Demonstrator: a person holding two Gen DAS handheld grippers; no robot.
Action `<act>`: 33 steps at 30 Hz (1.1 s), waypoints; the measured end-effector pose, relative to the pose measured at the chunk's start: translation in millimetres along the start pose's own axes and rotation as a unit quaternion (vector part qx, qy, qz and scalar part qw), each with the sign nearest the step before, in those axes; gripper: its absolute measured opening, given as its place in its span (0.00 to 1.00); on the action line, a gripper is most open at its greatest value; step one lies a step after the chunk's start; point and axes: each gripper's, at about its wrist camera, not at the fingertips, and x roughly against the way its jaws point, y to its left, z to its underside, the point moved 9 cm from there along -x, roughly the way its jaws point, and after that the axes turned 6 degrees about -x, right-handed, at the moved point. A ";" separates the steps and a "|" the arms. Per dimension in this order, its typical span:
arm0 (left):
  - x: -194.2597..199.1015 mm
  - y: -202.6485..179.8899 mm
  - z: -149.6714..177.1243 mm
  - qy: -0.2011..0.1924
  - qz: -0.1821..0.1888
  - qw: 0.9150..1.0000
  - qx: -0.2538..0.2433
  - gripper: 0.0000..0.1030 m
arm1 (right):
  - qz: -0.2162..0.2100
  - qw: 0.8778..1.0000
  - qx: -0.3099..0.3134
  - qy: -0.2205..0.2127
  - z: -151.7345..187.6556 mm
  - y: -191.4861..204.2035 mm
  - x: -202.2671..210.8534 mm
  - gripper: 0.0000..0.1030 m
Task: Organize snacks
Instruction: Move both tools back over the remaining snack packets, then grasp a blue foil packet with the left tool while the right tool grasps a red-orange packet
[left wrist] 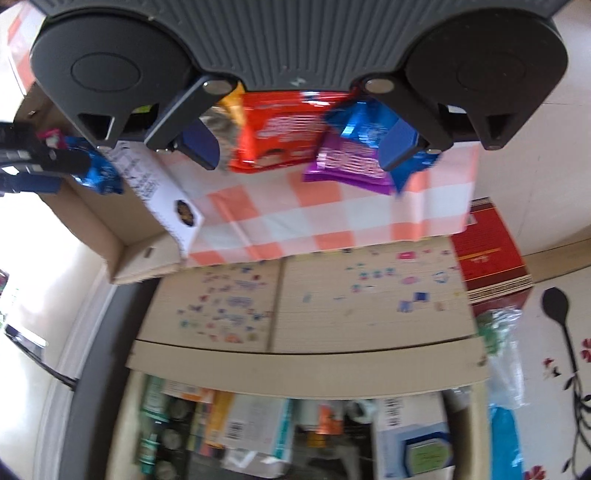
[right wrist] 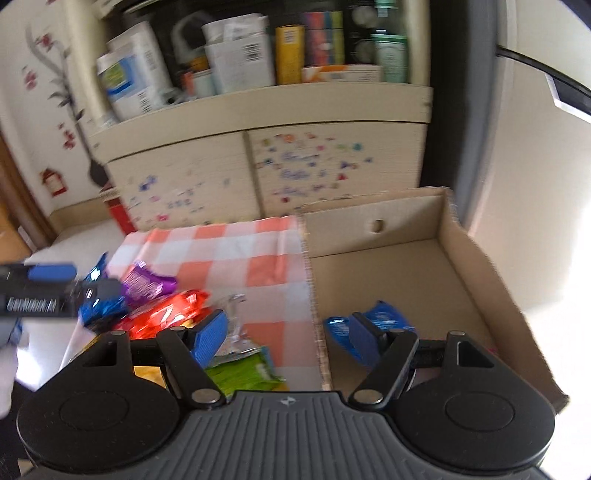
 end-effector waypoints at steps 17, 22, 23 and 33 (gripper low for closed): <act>-31.8 76.1 18.8 0.045 -0.037 0.997 0.041 0.90 | -0.102 0.989 0.087 0.058 24.5 86.8 -37.4 0.79; -49.0 79.9 31.3 0.065 -0.023 0.996 0.062 0.90 | -0.116 0.990 0.031 0.080 26.2 90.8 -56.7 0.80; -52.1 81.5 33.6 0.068 -0.020 0.995 0.071 0.90 | -0.118 0.989 0.027 0.083 26.3 92.9 -59.9 0.80; -69.5 83.4 29.5 0.063 0.005 0.993 0.103 0.91 | -0.125 0.986 -0.033 0.107 20.4 96.0 -91.0 0.80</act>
